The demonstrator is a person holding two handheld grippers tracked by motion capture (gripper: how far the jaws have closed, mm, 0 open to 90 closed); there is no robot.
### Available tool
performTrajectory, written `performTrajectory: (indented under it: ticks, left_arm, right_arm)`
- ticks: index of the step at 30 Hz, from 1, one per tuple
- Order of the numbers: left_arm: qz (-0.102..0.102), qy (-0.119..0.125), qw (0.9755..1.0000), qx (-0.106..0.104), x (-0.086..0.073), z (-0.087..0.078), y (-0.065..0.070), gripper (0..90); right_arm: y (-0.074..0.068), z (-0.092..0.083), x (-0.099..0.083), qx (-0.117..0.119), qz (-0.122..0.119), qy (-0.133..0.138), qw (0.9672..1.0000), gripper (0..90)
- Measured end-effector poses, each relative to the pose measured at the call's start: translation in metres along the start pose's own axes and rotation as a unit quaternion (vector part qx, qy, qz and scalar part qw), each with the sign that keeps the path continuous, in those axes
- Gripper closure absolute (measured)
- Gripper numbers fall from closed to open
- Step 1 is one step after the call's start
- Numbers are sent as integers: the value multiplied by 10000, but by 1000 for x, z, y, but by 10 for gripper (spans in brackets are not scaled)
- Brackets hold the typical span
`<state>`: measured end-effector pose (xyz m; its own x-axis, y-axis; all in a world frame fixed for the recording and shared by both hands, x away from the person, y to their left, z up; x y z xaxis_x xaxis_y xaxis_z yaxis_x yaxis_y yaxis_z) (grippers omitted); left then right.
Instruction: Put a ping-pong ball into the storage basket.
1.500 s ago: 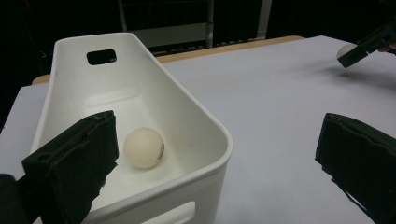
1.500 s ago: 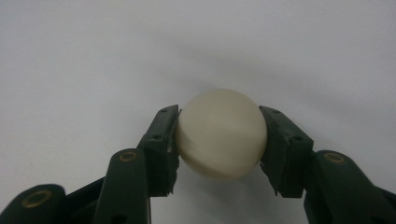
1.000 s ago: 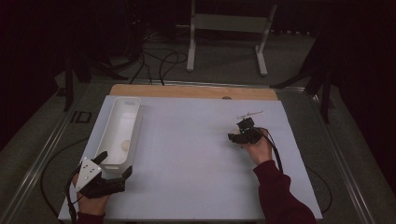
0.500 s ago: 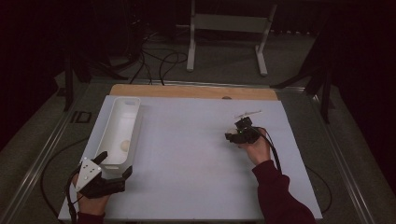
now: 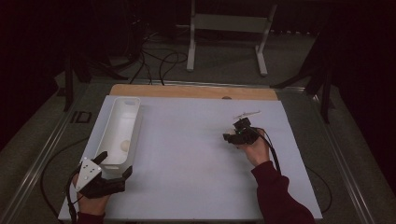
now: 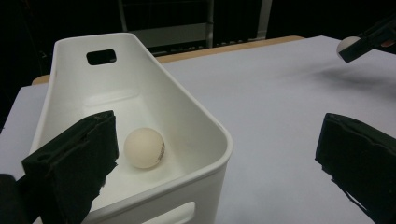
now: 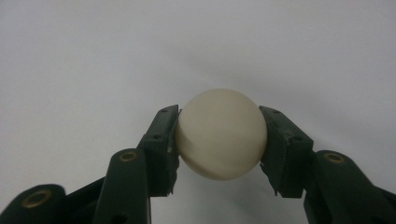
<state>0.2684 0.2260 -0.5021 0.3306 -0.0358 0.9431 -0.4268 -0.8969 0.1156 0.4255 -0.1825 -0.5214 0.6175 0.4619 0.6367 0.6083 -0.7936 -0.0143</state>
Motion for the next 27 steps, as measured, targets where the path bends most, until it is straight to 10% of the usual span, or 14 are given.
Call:
performTrajectory:
  ticks: [27]
  left_arm:
    - [-4,4,10000,-3,0,0,0,1]
  right_arm:
    - [-18,-2,10,134,-160,109,9997,504]
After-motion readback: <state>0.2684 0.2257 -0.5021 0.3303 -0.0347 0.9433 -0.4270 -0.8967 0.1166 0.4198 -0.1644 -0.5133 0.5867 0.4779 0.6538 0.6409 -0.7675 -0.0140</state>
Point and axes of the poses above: each handheld gripper's, and its own axes: z roughly forward along the jaws, x roughly out of its top, y roughly to its right, the point moved 6 cm from there along z, roughly forward along the jaws, and after that the axes turned 7 degrees about -z, right-handed, at the moved point
